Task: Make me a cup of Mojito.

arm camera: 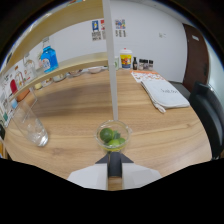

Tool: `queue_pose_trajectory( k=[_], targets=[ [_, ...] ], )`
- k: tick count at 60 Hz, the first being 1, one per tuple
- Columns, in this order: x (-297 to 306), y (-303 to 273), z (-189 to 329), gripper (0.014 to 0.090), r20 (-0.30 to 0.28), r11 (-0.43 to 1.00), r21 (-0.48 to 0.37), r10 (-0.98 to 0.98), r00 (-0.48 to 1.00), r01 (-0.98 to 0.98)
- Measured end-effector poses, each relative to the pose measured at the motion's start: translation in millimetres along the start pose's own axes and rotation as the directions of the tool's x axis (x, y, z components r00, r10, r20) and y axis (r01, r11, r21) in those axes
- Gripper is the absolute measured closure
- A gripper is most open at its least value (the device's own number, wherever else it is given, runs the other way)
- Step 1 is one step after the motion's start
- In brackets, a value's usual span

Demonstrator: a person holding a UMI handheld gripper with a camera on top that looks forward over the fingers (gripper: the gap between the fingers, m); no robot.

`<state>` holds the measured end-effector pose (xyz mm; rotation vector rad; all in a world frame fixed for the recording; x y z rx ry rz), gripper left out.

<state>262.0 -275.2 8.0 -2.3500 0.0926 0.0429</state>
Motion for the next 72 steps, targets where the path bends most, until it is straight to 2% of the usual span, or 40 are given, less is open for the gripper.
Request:
queue_pose_trajectory(
  k=[14, 15, 20, 22, 23, 25, 26, 34, 42, 51, 59, 68, 72],
  targets=[
    [5, 7, 3, 0.0864, 0.003, 0.999, -0.021, -0.046, 0.999, 0.046],
    [6, 8, 4, 0.0843, 0.0, 0.998, -0.026, -0.05, 0.999, 0.05],
    [15, 7, 1, 0.0583, -0.035, 0.997, -0.03, -0.065, 0.997, 0.064],
    [17, 4, -2, 0.0411, -0.048, 0.997, -0.022, -0.071, 0.996, 0.07],
    [18, 2, -4, 0.0285, -0.055, 0.997, -0.014, -0.074, 0.996, 0.073],
    [22, -4, -10, 0.0207, -0.074, 0.996, 0.006, -0.084, 0.994, 0.084],
    [22, -8, -13, 0.0192, -0.083, 0.996, 0.019, -0.086, 0.993, 0.088],
    [13, -38, -47, 0.0192, -0.119, 0.991, 0.105, -0.072, 0.99, 0.084],
    [-27, -72, -90, 0.0191, -0.082, 0.974, 0.216, -0.056, 0.995, 0.072],
    [-84, -87, -127, 0.0192, -0.044, 0.955, 0.292, -0.045, 0.998, 0.056],
    [-141, -77, -138, 0.0191, 0.008, 0.949, 0.312, -0.051, 0.999, 0.046],
    [-188, -53, -131, 0.0186, 0.037, 0.958, 0.284, -0.054, 0.998, 0.042],
    [-200, -49, -127, 0.0185, 0.031, 0.962, 0.271, -0.045, 0.999, 0.035]
  ],
)
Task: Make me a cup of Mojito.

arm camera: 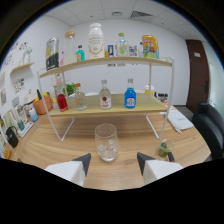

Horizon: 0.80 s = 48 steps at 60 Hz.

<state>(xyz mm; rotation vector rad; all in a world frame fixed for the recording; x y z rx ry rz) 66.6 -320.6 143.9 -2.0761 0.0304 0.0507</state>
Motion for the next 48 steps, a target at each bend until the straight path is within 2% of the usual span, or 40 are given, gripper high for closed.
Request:
queue_pose_trajectory(
  k=[6, 18, 35, 43, 48],
  targets=[
    [-14, -8, 6, 0.0185, -0.001, 1.0, -0.006, 0.011, 1.0, -0.011],
    [-30, -63, 30, 0.0182, 0.013, 0.999, 0.049, -0.016, 1.0, 0.015],
    [-38, -130, 90, 0.0188, 0.023, 0.995, 0.09, -0.04, 0.999, 0.038],
    [-36, -138, 122, 0.0225, 0.009, 0.996, 0.074, -0.041, 0.999, 0.04],
    [-33, -137, 139, 0.0322, -0.002, 0.998, 0.056, -0.036, 0.999, 0.036]
  ],
)
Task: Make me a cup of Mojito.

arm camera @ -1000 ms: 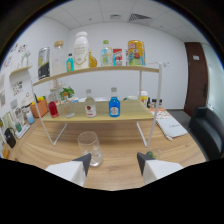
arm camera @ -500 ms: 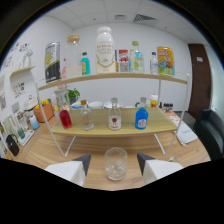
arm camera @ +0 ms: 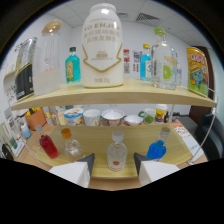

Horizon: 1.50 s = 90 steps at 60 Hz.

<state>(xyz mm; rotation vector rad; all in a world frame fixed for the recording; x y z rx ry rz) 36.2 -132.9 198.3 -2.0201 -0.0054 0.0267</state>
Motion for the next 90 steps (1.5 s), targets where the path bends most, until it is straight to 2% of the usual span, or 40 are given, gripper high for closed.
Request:
queue_pose_trajectory(
  k=[10, 18, 34, 52, 63, 77, 85, 90],
  targets=[
    [3, 6, 23, 0.053, -0.01, 0.999, -0.03, 0.012, 1.0, -0.012],
    [7, 6, 29, 0.0687, -0.021, 0.999, -0.024, 0.022, 1.0, -0.023],
    [9, 5, 20, 0.0701, -0.01, 0.999, -0.013, 0.03, 1.0, -0.03],
    [34, -6, -40, 0.0709, -0.023, 0.999, 0.048, -0.005, 1.0, 0.007],
    [71, 32, -66, 0.0709, -0.086, 1.0, -0.001, -0.006, 0.996, 0.006],
    [102, 79, -71, 0.0711, -0.16, 0.996, -0.072, -0.055, 0.986, 0.044],
    [115, 82, -71, 0.0711, -0.223, 0.963, -0.113, -0.263, 0.939, 0.243],
    [122, 75, -72, 0.071, -0.262, 0.886, -0.153, -0.463, 0.847, 0.438]
  ],
)
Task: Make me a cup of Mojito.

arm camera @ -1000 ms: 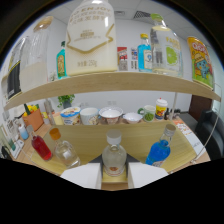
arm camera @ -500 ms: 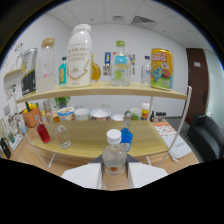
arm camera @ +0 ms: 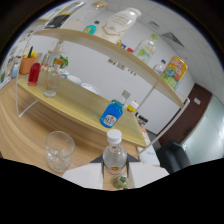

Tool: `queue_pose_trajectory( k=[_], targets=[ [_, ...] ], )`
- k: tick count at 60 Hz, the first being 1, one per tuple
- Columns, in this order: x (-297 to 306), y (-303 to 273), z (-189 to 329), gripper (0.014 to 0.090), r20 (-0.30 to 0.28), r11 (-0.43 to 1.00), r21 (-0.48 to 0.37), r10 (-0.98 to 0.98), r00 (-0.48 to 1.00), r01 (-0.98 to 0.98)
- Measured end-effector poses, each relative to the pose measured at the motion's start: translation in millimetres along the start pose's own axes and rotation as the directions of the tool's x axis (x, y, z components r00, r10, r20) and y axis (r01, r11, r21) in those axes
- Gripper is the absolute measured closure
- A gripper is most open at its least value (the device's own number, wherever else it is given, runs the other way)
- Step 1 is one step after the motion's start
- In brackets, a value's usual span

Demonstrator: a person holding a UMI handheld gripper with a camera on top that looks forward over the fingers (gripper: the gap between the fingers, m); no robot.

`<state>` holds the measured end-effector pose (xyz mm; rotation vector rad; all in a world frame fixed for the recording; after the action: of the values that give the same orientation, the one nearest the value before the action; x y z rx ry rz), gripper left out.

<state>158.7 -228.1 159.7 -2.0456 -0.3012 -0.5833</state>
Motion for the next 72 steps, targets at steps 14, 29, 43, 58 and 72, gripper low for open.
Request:
queue_pose_trajectory(
  k=[14, 29, 43, 58, 72],
  targets=[
    [7, -33, 0, 0.0712, -0.175, 0.795, 0.02, -0.594, 0.785, 0.606],
    [-7, -75, -3, 0.0712, -0.328, 0.308, -0.033, -0.902, 0.28, 0.951],
    [-24, -82, 4, 0.0709, -0.366, -0.115, -0.113, -0.919, -0.149, 0.987],
    [-23, -83, 2, 0.071, -0.363, -0.024, -0.043, -0.931, -0.038, 0.999],
    [-1, -113, -34, 0.0709, -0.194, 0.711, 0.317, -0.599, 0.777, 0.628]
  ],
)
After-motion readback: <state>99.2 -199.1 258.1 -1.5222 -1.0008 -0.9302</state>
